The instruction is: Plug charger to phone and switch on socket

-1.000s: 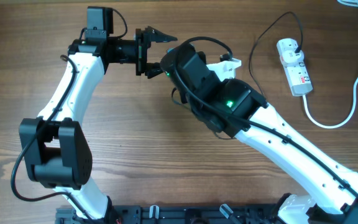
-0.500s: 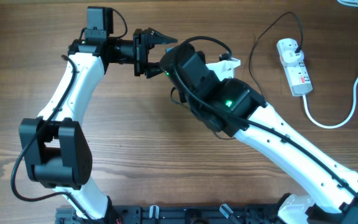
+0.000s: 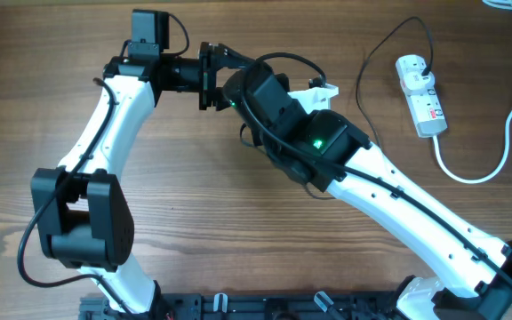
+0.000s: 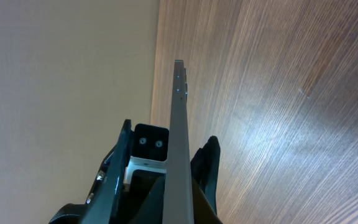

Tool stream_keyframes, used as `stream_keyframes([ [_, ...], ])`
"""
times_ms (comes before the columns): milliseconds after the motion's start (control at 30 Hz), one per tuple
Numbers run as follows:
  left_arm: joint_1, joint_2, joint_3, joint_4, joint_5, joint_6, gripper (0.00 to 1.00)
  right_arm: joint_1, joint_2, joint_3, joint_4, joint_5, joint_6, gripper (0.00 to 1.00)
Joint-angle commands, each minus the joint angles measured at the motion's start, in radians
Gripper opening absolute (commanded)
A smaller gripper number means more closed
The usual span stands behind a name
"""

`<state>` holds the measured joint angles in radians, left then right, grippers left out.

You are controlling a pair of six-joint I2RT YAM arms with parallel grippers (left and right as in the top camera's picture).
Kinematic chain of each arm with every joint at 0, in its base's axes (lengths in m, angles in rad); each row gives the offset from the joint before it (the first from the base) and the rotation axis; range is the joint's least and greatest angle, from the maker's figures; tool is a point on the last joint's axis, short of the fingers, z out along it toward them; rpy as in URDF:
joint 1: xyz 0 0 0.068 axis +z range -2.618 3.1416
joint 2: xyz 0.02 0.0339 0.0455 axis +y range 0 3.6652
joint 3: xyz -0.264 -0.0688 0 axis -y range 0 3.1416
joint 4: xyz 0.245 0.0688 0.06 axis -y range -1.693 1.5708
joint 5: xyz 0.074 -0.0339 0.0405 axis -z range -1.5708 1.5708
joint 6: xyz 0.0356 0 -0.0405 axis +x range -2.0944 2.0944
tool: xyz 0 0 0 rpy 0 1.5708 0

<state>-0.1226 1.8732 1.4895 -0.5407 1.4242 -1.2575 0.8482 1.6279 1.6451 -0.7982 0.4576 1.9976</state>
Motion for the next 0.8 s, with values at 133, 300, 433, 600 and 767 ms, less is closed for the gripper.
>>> stream_keyframes([
  [133, 0.000, -0.031, 0.004, 0.003, 0.000, 0.022, 0.53, 0.006, 0.007, 0.015, 0.004, 0.036, 0.021, 0.04],
  [300, 0.000, -0.031, 0.004, 0.003, 0.026, 0.015, 0.50, 0.006, 0.007, 0.015, 0.005, 0.036, 0.022, 0.04],
  [433, 0.000, -0.031, 0.004, 0.003, 0.026, 0.015, 0.42, 0.006, 0.007, 0.015, 0.005, 0.036, 0.022, 0.04],
  [600, 0.000, -0.031, 0.004, 0.003, 0.026, 0.015, 0.32, 0.006, 0.007, 0.015, 0.005, 0.024, 0.021, 0.06],
  [767, 0.000, -0.031, 0.004, 0.003, 0.025, 0.015, 0.14, 0.006, 0.007, 0.015, 0.008, 0.000, 0.018, 0.07],
])
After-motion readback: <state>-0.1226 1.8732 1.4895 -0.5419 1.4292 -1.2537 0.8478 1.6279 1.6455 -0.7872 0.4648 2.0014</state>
